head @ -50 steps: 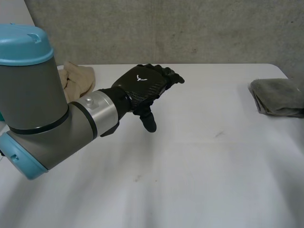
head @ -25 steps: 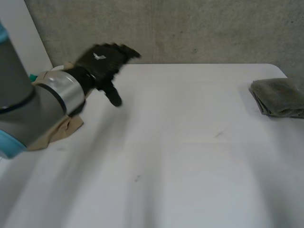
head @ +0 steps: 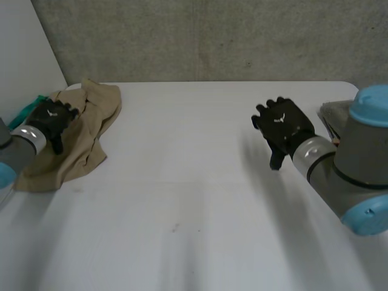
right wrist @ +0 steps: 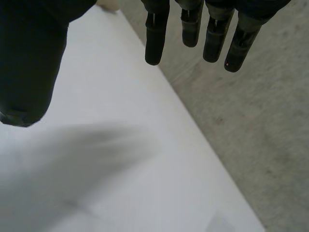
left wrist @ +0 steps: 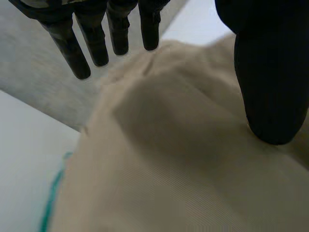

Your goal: Fold the laundry.

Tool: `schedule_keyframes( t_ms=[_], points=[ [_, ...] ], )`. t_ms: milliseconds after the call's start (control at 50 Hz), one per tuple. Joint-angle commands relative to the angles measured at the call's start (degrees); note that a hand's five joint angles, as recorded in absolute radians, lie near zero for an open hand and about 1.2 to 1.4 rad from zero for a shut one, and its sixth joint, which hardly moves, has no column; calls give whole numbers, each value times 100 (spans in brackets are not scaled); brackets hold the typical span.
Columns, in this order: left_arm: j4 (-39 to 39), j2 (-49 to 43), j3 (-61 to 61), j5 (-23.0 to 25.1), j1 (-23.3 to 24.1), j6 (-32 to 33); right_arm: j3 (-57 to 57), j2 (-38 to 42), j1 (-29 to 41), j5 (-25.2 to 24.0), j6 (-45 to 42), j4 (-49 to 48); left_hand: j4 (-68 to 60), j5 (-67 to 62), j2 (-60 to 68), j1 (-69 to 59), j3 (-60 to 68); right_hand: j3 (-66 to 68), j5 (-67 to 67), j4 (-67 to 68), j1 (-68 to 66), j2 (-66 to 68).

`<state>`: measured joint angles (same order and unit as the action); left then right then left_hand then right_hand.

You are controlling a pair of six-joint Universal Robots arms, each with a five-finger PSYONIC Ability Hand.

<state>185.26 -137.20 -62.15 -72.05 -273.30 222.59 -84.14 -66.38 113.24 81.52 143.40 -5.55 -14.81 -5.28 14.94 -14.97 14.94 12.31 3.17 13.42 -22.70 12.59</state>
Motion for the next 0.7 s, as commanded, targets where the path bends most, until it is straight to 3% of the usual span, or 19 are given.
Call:
schedule_keyframes(
  t_ms=[20, 40, 160, 260, 280, 340, 360, 440, 480, 500, 520, 620, 700],
  points=[
    [46, -378, 256, 112, 75, -110, -401, 2, -100, -75, -14, -25, -5987, -5940, 5974, -5971, 5974, -231, -317, -342, 1270, -259],
    [63, -369, 256, 112, 101, -154, -419, 2, -100, -75, -14, -25, -6514, -6467, 6501, -6498, 6501, -231, -317, -342, 1270, -259],
    [467, 148, -42, -107, 751, -725, -472, -173, -328, -66, -6, -25, -6519, -6472, 6506, -6503, 6506, -231, -317, -342, 1270, -259],
    [591, 1150, -771, -90, 1260, -1928, -446, -401, -495, -75, 30, -16, -6519, -6472, 6506, -6503, 6506, -231, -317, -342, 1270, -259],
    [591, 1413, -999, -81, 1505, -2400, -437, -428, -504, -75, 38, -16, -6519, -6472, 6506, -6503, 6506, -231, -317, -342, 1270, -259],
    [573, 1713, -1342, -11, 2050, -3000, -419, -569, -548, -57, 47, -16, -6519, -6472, 6506, -6503, 6506, -231, -317, -342, 1270, -259],
    [590, 1862, -1587, 67, 2496, -3263, -410, -604, -566, -57, 47, -16, -6519, -6472, 6506, -6503, 6506, -231, -317, -342, 1270, -259],
    [748, 1917, -2028, 348, 3569, -3337, -366, -727, -733, -48, 47, -16, -6519, -6472, 6506, -6503, 6506, -231, -317, -342, 1270, -259],
    [810, 1855, -2082, 358, 3888, -3328, -349, -745, -786, -48, 47, -7, -6519, -6472, 6506, -6503, 6506, -231, -317, -342, 1270, -259],
    [828, 1802, -2091, 341, 4002, -3328, -340, -762, -795, -48, 47, -7, -4873, -4826, 4860, -4857, 4860, -231, -317, -342, 1270, -259],
    [793, 1663, -2108, 332, 4186, -3275, -340, -771, -803, -57, 47, -7, -1442, -1395, 1430, -1426, 1430, -231, -317, -342, 1270, -259],
    [705, 1731, -2100, 209, 4399, -3038, -366, -780, -803, -92, 39, 2, -401, -354, 388, -385, 388, -231, -317, -342, 1270, -259],
    [643, 2284, -2161, -344, 4215, -2923, -349, -780, -795, -110, -5, 10, 22, 69, -35, 38, -35, -231, -317, -342, 1270, -259]
  ],
)
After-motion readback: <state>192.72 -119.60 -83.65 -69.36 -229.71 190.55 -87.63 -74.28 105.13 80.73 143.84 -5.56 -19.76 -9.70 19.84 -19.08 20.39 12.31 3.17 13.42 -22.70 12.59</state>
